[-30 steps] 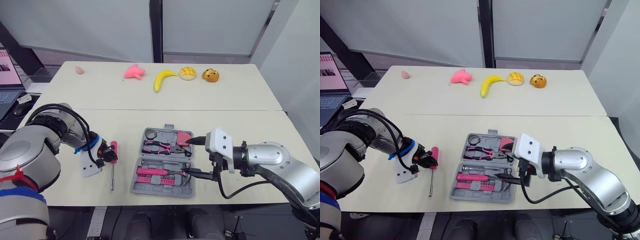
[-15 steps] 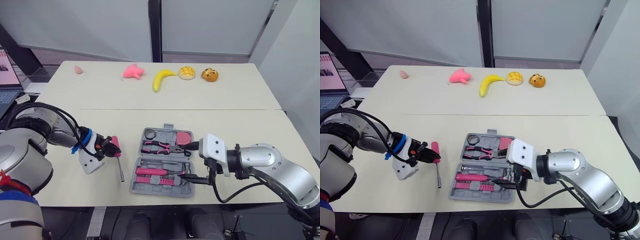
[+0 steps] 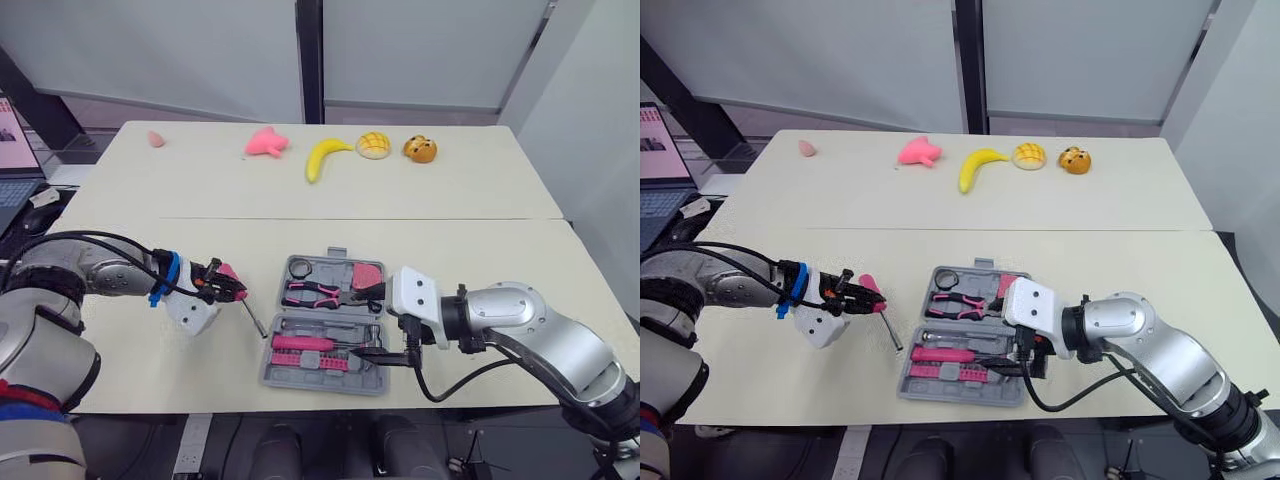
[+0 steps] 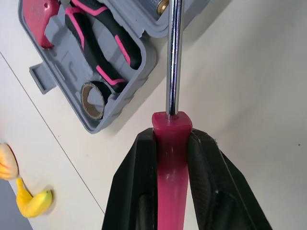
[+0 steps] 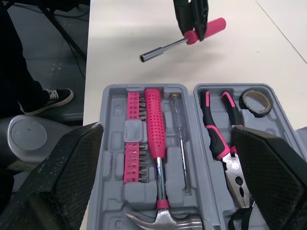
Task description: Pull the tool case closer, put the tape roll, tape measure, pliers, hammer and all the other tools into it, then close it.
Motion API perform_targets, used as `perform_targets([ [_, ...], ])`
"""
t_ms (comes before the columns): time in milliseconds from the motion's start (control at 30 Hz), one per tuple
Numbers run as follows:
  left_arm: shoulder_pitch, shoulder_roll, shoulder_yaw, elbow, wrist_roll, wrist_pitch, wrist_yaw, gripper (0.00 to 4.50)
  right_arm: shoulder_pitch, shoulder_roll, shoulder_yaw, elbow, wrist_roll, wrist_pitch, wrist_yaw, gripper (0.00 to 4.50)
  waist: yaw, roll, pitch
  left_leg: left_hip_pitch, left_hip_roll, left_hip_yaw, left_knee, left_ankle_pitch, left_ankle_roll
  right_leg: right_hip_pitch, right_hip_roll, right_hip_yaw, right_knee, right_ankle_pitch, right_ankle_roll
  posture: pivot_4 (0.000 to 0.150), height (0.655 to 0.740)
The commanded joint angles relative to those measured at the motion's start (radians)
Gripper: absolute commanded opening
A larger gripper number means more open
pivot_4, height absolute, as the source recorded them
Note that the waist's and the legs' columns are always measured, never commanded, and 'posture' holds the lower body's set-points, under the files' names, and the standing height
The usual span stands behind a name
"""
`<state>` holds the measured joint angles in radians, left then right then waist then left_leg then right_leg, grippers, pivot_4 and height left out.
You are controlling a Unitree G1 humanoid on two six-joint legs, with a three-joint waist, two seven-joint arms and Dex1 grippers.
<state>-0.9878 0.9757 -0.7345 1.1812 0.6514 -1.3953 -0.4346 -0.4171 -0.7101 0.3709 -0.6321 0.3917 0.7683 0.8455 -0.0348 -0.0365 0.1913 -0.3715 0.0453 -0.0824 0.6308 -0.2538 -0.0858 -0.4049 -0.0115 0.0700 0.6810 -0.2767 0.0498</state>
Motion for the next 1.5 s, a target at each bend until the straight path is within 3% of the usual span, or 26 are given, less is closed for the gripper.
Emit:
perform_targets([
  [33,0.145,0.013,0.144,-0.083,-0.391,0.247,-0.349,0.51,-0.028,0.013,-0.007,-0.024,-0.009,-0.015,-0.001,4.5,-0.007,0.001,0.0,0.0,0.0,0.0,0.0,0.0,0.0,0.0,0.0,0.0,0.0,0.0,-0.001,0.15,0.74],
  [100,0.267,0.041,0.213,-0.252,-0.582,0.465,-0.517,0.51,-0.035,0.019,-0.004,-0.023,-0.014,-0.014,0.002,4.5,-0.014,0.001,0.0,0.0,0.001,0.0,0.0,0.0,0.0,0.0,0.0,0.0,0.001,0.0,-0.001,0.15,0.74],
  [167,0.366,0.078,0.269,-0.438,-0.678,0.641,-0.597,0.51,-0.041,0.023,0.0,-0.021,-0.018,-0.013,0.006,4.5,-0.021,0.001,0.0,-0.001,0.002,-0.001,0.0,0.0,0.0,-0.001,0.001,-0.001,0.001,0.001,-0.002,0.15,0.74],
  [367,0.562,0.128,0.419,-0.813,-0.783,1.086,-0.64,0.51,-0.06,0.03,0.015,-0.015,-0.028,-0.012,0.008,4.5,-0.02,0.001,0.0,-0.001,0.002,-0.003,0.001,0.0,0.0,-0.001,0.002,-0.001,0.001,0.001,-0.002,0.15,0.74],
  [700,0.79,0.083,0.666,-1.27,-1.021,2.018,-0.471,0.51,-0.077,0.044,0.036,-0.026,-0.04,0.0,0.0,4.5,-0.023,0.001,0.001,-0.002,0.002,-0.003,0.001,0.0,0.0,-0.001,0.003,-0.001,0.001,0.001,-0.002,0.15,0.74],
  [900,0.809,-0.072,0.823,-1.398,-1.126,2.479,-0.242,0.51,-0.092,0.066,0.05,-0.02,-0.044,0.002,0.002,4.5,-0.022,0.001,0.0,-0.002,0.002,-0.004,0.001,0.0,0.0,-0.001,0.003,-0.001,0.001,0.001,-0.002,0.15,0.74],
  [1167,0.78,-0.312,0.988,-1.422,-1.089,2.764,0.039,0.51,-0.111,0.088,0.045,0.009,-0.065,-0.019,0.005,4.5,-0.021,0.001,0.0,-0.001,0.002,-0.004,0.001,0.0,0.0,-0.001,0.003,-0.001,0.0,0.001,-0.003,0.15,0.74],
  [1500,0.779,-0.38,0.985,-1.354,-1.016,2.686,0.154,0.51,-0.114,0.083,0.045,0.021,-0.076,-0.028,0.014,4.5,-0.022,0.001,0.0,0.001,0.002,-0.003,0.001,0.0,0.0,0.0,0.002,0.0,0.001,0.002,-0.003,0.15,0.74],
])
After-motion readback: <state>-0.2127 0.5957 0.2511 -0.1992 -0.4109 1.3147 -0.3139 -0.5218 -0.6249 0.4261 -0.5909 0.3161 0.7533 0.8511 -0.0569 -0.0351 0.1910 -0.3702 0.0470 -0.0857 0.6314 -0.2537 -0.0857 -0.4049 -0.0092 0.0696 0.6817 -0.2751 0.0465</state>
